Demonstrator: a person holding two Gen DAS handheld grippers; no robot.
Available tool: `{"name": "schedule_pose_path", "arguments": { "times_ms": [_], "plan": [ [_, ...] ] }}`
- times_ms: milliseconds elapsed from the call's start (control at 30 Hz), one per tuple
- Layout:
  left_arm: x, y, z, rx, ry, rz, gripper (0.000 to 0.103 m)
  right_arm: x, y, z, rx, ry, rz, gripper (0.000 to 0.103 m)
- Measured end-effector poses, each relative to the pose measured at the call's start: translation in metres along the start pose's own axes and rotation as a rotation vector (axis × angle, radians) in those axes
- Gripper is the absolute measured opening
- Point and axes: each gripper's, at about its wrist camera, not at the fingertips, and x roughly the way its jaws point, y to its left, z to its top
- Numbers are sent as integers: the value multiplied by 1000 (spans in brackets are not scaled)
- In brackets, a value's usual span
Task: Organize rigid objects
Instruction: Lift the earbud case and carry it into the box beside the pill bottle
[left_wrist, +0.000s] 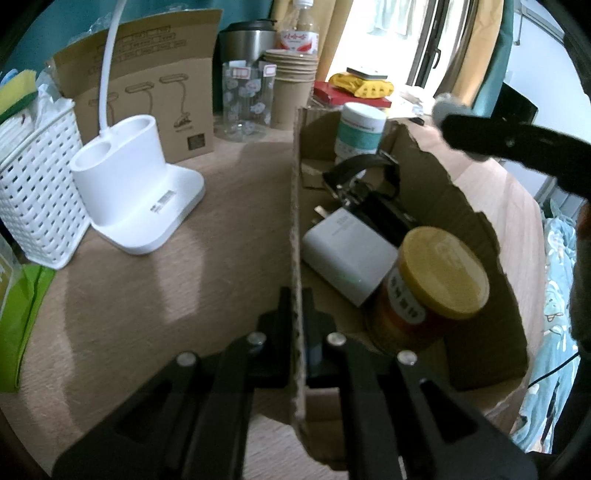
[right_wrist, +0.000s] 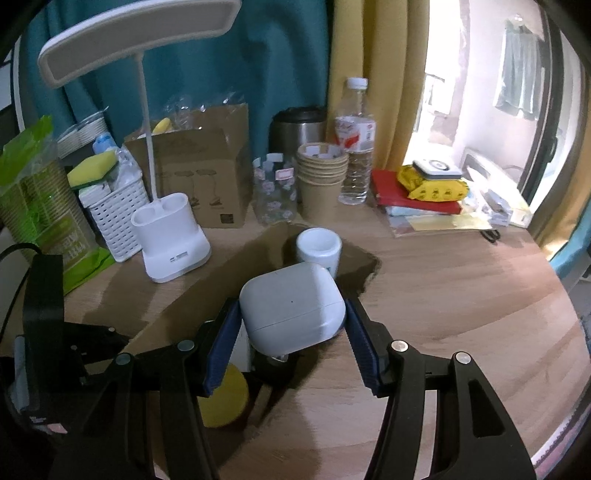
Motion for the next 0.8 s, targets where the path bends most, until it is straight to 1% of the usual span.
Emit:
{"name": "schedule_pose_path", "arguments": {
  "times_ms": [267, 567, 800],
  "plan": [
    [0, -1, 0, -1, 0, 0, 4, 31, 14, 1, -18, 55, 60, 60],
    [0, 0, 0, 0, 0, 0, 4, 63, 10, 1, -1, 113, 65, 60],
    [0, 1, 0, -1, 0, -1, 4, 75, 13, 2, -23, 137, 64, 60]
  ]
}}
